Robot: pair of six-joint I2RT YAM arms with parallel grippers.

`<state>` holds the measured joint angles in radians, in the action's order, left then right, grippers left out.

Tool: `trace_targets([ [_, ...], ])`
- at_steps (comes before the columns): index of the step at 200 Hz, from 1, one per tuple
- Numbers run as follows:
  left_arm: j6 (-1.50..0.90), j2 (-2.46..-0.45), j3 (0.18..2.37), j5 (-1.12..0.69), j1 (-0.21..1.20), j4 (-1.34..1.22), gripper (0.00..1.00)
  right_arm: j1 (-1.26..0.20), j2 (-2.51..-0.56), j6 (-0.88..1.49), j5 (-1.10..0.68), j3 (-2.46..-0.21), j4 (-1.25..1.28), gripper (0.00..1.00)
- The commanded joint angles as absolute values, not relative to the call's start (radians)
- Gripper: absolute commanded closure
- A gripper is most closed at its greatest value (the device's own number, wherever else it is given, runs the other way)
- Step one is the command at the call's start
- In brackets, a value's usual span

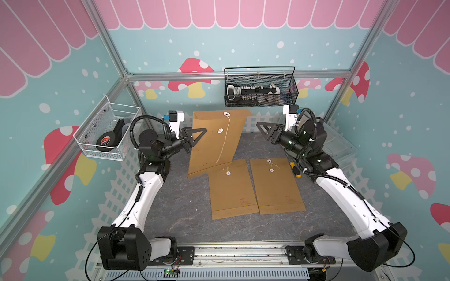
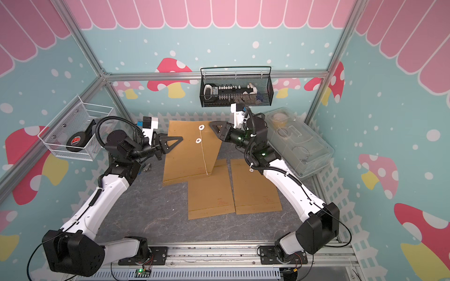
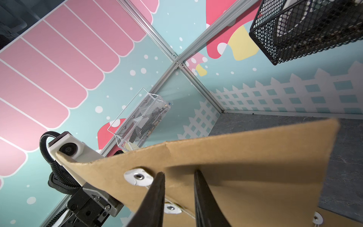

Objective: Close the mouth of the file bag
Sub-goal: Close the file bag.

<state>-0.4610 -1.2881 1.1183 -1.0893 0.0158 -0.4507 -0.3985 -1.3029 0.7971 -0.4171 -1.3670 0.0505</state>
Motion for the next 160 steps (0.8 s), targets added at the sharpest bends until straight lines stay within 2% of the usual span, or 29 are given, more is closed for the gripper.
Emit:
trace_targets([
  [1,-0.348,-1.26,1.111,-1.137,0.029,-0.414,1.0,-0.42,-1.325,0.875,-0.458,-1.4,0.031,0.5],
  [27,-0.309,-1.251,1.119,-1.145,0.042,-0.368,1.0,-0.442,-1.341,0.948,-0.47,-1.429,0.11,0.58],
  [160,-0.262,-1.227,1.149,-1.146,0.133,-0.32,1.0,-0.529,-1.494,0.966,-0.453,-1.438,0.21,0.71],
])
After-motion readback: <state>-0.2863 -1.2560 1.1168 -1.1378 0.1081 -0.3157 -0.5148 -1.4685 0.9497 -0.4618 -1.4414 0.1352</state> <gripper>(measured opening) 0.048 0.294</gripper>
